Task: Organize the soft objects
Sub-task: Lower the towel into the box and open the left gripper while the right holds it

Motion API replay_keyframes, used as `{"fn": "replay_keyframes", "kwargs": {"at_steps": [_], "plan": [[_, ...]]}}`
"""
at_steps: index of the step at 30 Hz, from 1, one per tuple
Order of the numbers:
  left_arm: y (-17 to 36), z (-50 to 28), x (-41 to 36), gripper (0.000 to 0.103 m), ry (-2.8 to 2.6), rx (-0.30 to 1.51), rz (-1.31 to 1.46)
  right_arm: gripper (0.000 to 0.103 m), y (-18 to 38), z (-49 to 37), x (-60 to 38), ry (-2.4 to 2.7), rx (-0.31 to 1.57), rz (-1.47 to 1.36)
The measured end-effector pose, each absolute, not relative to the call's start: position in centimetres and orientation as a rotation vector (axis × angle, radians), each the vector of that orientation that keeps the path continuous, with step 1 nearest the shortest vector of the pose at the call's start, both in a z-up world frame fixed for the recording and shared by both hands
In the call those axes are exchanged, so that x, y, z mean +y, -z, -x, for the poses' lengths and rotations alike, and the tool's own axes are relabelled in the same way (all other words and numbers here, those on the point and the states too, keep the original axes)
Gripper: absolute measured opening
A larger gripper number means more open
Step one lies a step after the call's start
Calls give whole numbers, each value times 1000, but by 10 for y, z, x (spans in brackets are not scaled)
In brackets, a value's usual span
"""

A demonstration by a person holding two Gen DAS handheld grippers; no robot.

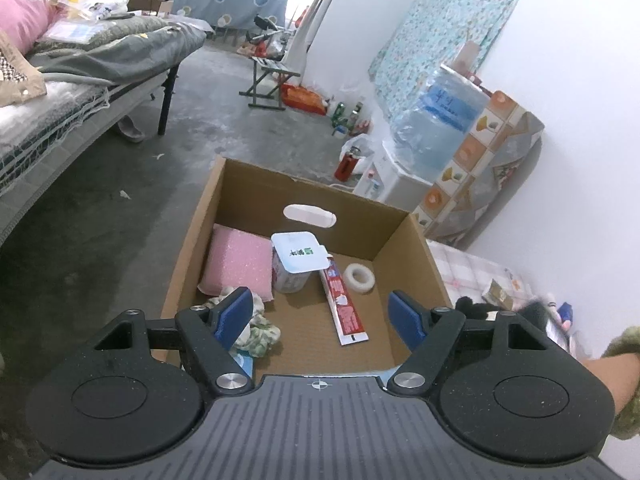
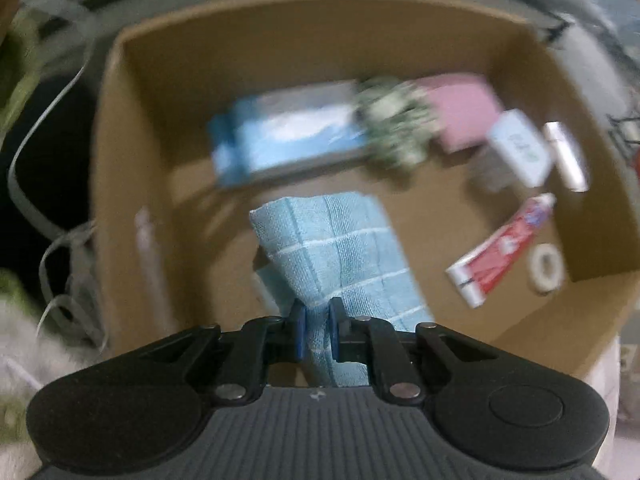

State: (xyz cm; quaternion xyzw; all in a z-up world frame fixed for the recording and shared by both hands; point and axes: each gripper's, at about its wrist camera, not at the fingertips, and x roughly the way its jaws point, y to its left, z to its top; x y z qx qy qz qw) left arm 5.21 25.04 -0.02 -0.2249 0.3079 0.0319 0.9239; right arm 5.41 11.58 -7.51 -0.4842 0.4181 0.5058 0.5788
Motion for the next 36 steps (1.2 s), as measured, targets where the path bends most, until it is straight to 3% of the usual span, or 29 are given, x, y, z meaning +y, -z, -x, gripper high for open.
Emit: {"fn": "replay_keyframes", "kwargs": {"at_steps": [4,6,8,13,18,22,28,31,33,36], "plan": [[0,-52,251,75,-63,637,471,9,76,-54,120,-1225,1118,1119],[0,-50,252,75,-60,634,473,38,64,-68,122,-1245,1158,1033],[0,-48,253,75,-61,630,473,59,49,-86,122,-1276,1159,907],[-1,-47,256,75,-65,623,480,64,35,-121,130,-1257,1135,731],[1,-48,258,75,-65,628,486,86,83,-127,149,-1157,1244,834],[2,-48,259,75,-69,639,481,93,108,-118,157,-1159,1314,902],[2,-47,262,75,-76,638,484,90,125,-101,162,-1101,1279,1001],[1,-46,263,75,-78,634,488,66,118,-97,161,-1071,1251,977],[1,-46,263,75,-78,631,493,42,110,-101,157,-1040,1247,919],[1,-45,264,75,-74,624,501,27,104,-110,150,-983,1260,829]]}}
